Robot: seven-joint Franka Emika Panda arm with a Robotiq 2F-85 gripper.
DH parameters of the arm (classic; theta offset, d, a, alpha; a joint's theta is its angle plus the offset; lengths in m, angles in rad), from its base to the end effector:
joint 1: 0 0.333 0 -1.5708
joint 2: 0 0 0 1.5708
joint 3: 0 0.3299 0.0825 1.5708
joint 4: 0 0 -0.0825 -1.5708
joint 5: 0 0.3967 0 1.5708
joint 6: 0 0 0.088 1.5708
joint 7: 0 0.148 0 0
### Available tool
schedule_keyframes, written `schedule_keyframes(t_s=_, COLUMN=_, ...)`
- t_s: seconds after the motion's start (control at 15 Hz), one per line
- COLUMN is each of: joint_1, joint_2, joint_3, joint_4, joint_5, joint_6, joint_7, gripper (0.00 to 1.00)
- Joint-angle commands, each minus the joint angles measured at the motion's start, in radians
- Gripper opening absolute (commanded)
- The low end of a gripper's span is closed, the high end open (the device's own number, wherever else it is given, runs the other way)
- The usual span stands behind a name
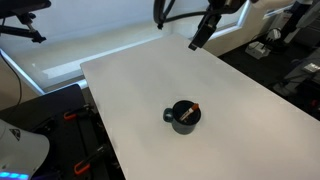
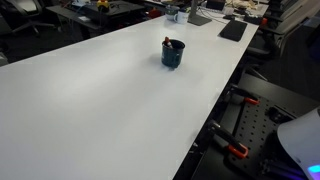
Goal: Put the marker on the table
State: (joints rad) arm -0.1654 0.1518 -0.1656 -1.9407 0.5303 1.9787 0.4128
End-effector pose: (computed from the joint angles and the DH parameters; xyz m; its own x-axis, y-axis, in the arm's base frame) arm 0.5789 -0.1426 0.3754 0.5688 -0.7625 -0.3083 -0.8168 -0.4797 -0.3206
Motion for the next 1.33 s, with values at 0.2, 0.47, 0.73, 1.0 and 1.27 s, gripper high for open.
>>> schedule_keyframes(t_s=0.2, joint_1=-0.003, joint_2=0.019, joint_3=0.001, joint_4=0.026, joint_5=0.000, joint_6=-0.011, joint_7=0.005, gripper=1.00)
schedule_keyframes(t_s=0.47, joint_1=-0.017, joint_2=0.083, joint_3=-0.005, joint_4=0.072, joint_5=0.013, joint_6=-0.027, joint_7=0.029, gripper=1.00)
schedule_keyframes(t_s=0.73, joint_1=-0.029, joint_2=0.172, joint_3=-0.004, joint_4=0.122, joint_5=0.009, joint_6=-0.036, joint_7=0.060, gripper=1.00)
schedule_keyframes(t_s=1.0, joint_1=-0.022, joint_2=0.256, joint_3=-0.005, joint_4=0.134, joint_5=-0.016, joint_6=-0.024, joint_7=0.105, gripper=1.00)
schedule_keyframes(t_s=1.27, joint_1=-0.028, joint_2=0.274, joint_3=-0.001, joint_4=0.108, joint_5=-0.014, joint_6=-0.009, joint_7=0.082, gripper=1.00)
